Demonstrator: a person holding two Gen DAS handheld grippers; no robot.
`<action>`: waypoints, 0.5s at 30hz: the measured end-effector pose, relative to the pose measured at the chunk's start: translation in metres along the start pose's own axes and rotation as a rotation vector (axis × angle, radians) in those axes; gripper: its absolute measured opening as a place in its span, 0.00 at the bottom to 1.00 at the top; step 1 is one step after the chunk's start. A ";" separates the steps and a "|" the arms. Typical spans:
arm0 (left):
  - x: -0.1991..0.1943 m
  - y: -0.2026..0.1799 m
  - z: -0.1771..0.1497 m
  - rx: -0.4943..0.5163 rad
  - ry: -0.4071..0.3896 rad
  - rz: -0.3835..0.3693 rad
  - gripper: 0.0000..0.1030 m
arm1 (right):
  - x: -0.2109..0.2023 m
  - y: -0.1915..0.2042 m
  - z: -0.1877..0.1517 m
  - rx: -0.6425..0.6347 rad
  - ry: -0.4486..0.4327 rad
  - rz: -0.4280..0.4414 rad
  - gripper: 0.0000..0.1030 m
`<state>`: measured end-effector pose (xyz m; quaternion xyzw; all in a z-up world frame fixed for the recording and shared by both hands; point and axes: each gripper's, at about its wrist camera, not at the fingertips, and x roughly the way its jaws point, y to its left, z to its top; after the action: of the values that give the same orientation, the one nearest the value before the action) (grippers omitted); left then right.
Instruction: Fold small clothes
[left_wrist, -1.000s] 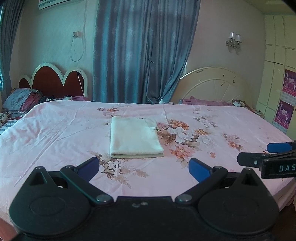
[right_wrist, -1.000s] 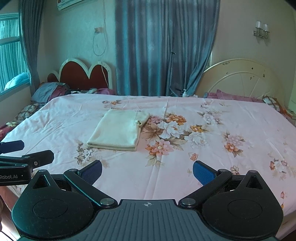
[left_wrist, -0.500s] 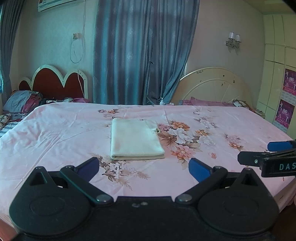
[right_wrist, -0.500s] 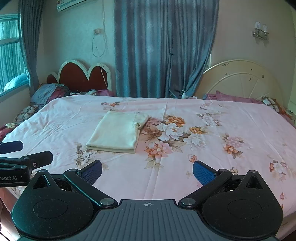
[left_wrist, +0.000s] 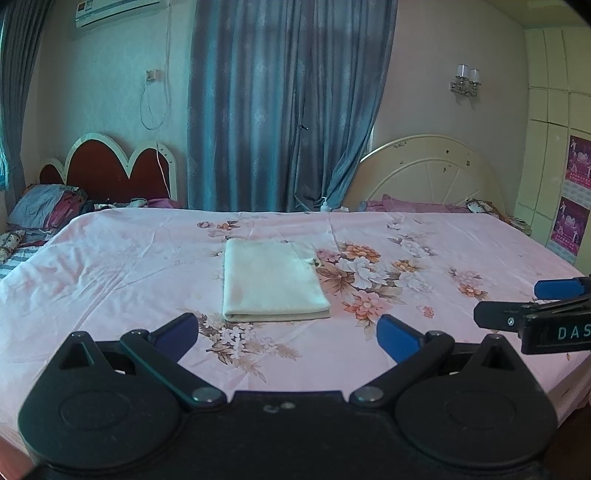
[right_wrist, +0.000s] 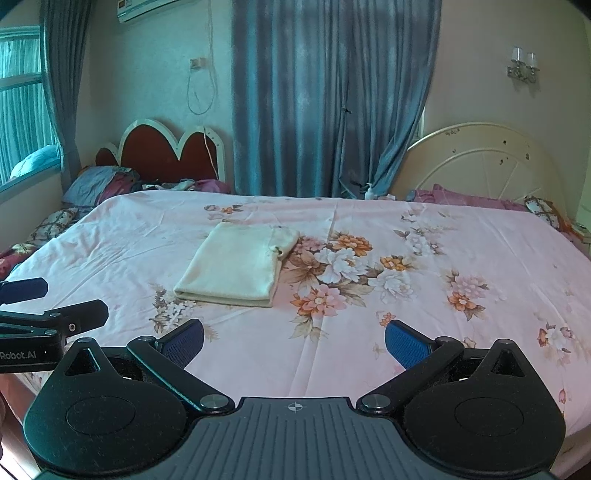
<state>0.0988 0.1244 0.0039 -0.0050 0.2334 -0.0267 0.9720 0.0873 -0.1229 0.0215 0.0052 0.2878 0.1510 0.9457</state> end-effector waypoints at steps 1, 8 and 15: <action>0.000 0.000 0.001 0.001 0.000 -0.001 1.00 | 0.000 0.000 0.000 0.002 -0.001 0.002 1.00; 0.000 -0.001 0.001 0.001 -0.002 0.003 1.00 | 0.002 -0.003 0.003 -0.002 -0.003 0.008 1.00; 0.001 0.000 0.003 0.004 -0.007 0.008 1.00 | 0.003 -0.005 0.002 -0.004 -0.005 0.012 1.00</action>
<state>0.1011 0.1247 0.0066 -0.0021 0.2298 -0.0235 0.9729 0.0919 -0.1263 0.0213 0.0054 0.2853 0.1570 0.9455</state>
